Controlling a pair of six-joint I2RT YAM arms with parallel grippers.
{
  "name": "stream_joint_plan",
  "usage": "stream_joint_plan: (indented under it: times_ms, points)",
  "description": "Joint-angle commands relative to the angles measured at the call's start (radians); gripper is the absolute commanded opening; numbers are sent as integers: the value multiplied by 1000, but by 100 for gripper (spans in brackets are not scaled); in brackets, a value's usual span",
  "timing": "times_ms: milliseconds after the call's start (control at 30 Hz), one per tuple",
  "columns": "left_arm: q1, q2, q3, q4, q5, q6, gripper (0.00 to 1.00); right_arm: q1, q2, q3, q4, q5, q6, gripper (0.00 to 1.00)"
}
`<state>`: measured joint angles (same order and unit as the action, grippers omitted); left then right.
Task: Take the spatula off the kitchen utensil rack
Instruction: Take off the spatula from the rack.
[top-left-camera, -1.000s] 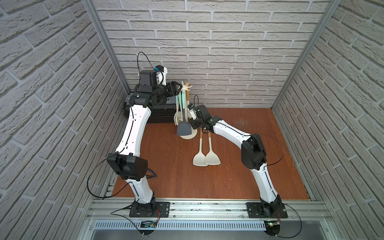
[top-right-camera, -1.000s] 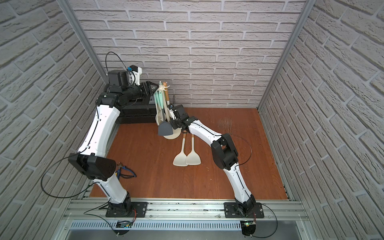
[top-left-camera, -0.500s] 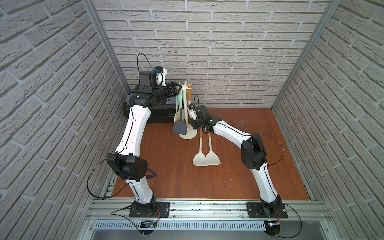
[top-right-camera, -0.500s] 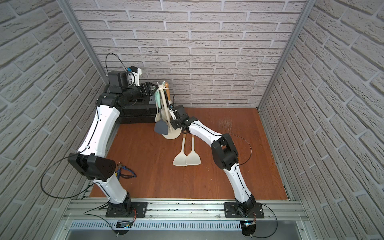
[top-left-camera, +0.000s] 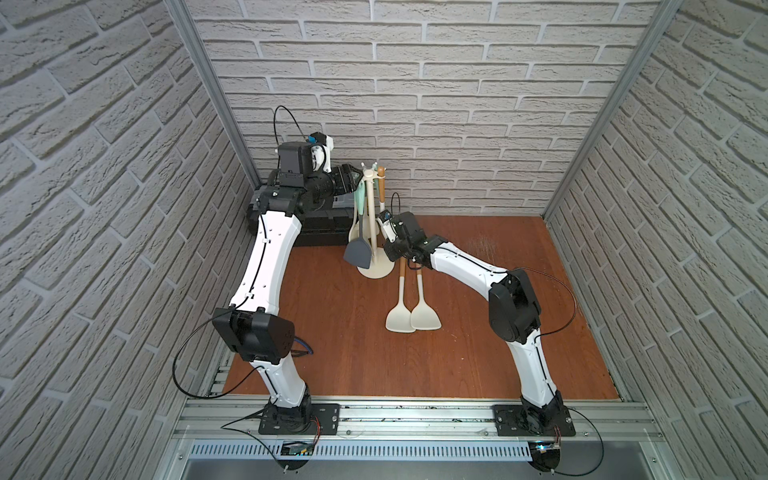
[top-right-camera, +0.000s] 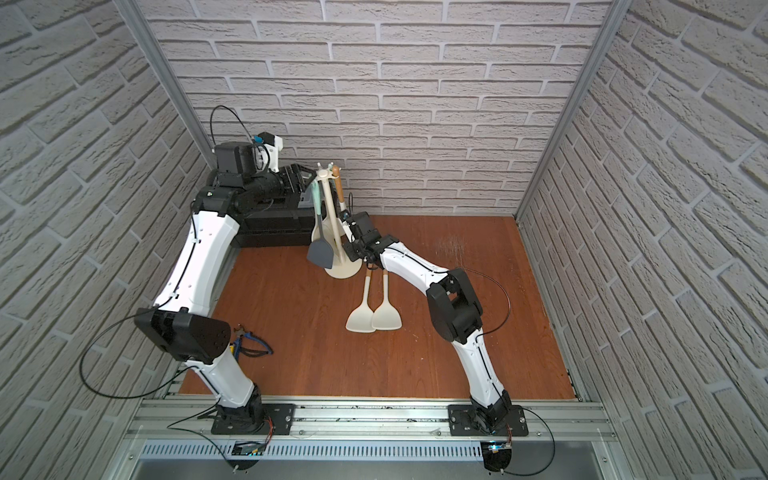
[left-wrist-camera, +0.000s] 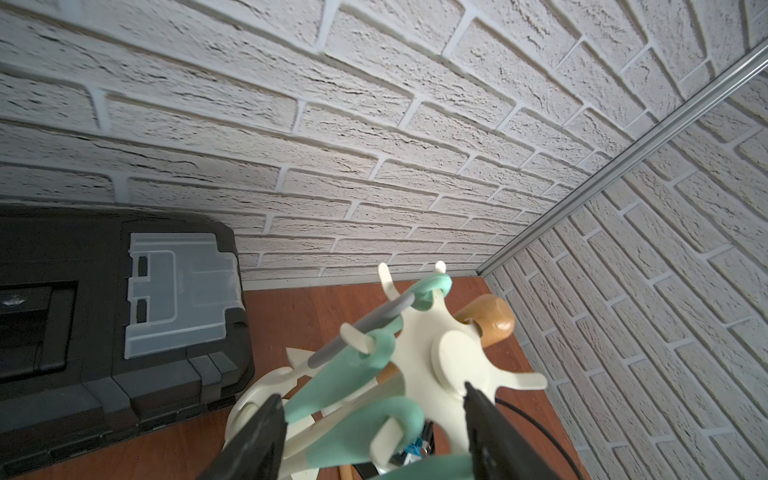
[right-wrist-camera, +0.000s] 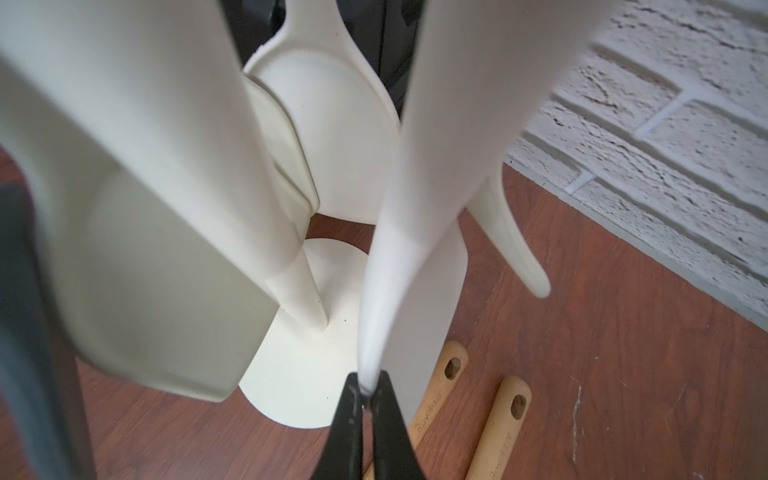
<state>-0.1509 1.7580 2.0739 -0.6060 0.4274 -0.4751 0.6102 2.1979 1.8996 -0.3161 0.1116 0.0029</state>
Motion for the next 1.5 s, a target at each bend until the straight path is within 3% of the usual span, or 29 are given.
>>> stream_joint_plan:
  times_ms: [0,533,1467]
  points:
    - [5,-34,-12,36,-4,2,69,-11,-96,-18,26,8,45,3]
    - [6,-51,-17,29,-3,3,69,-38,-193,-112,8,-35,66,3]
    - [5,-200,-86,0,-31,1,69,-33,-507,-559,334,-35,133,3]
